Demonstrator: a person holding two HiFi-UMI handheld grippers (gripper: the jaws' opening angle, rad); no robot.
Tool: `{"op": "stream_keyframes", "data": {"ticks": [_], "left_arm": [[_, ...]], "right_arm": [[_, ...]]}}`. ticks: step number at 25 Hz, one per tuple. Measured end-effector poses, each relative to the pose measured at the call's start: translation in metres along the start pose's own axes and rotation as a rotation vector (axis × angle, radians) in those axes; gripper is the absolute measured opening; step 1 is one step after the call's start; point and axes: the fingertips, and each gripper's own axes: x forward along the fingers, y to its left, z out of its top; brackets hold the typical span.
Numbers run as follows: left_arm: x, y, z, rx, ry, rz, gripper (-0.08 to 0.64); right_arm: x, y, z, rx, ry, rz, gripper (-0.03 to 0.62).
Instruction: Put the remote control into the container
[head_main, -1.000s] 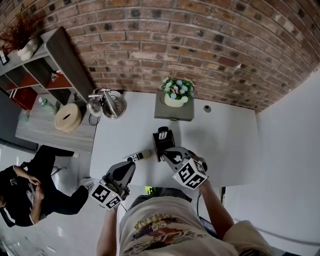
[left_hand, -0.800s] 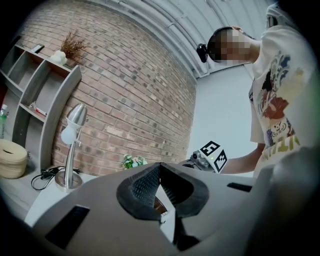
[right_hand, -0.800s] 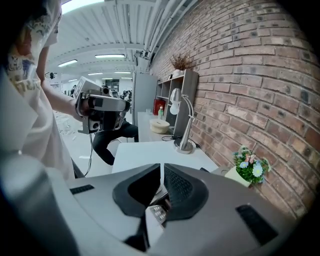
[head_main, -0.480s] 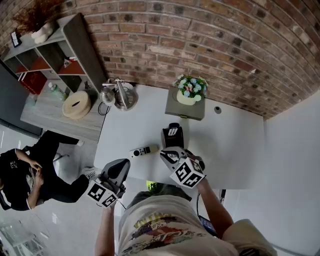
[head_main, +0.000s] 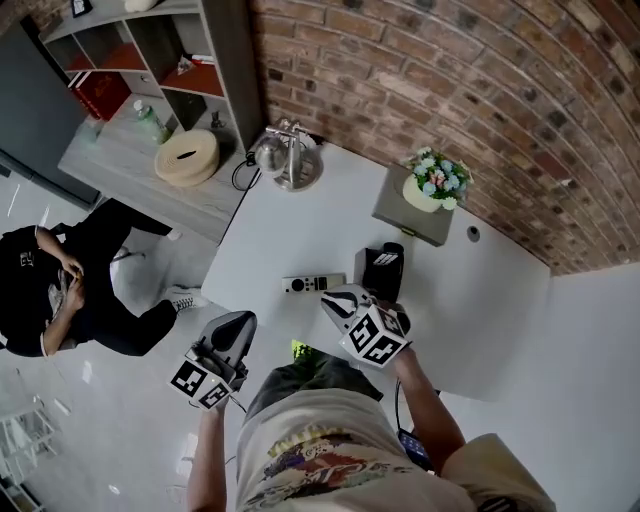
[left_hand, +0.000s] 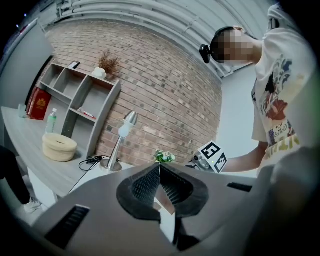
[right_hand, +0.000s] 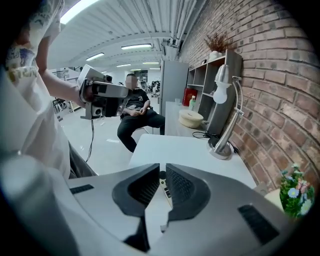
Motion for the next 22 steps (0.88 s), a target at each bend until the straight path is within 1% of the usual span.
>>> {"op": "stream_keyframes", "data": {"ticks": [3, 7, 11, 15, 17, 19, 22], "left_arm": [[-0.009, 0.011, -0.008, -0.017, -0.003, 0.038, 0.006], [-0.021, 0.018, -0.018, -0.051, -0.004, 0.086, 0.006], [-0.023, 0.028, -0.030, -0.067, 0.012, 0.109, 0.008], [-0.022, 0.031, -0.039, -0.091, 0.006, 0.128, 0.006], [-0.026, 0.031, -0.044, -0.112, 0.006, 0.151, 0.006], [-0.032, 0.033, -0.050, -0.132, 0.008, 0.175, 0.006], [-0.042, 0.038, -0.060, -0.155, 0.013, 0.211, 0.008]], "right_arm": [[0.019, 0.000, 0.000, -0.007, 0.015, 0.041, 0.034], [0.039, 0.003, -0.007, -0.038, 0.067, 0.110, 0.035], [0.061, 0.000, -0.014, -0.031, 0.114, 0.151, 0.037], [0.082, 0.001, -0.028, -0.093, 0.176, 0.200, 0.058], [0.091, 0.002, -0.036, -0.132, 0.212, 0.228, 0.083], [0.101, 0.003, -0.039, -0.163, 0.236, 0.253, 0.148], [0.115, 0.004, -0.047, -0.224, 0.271, 0.279, 0.166]]}}
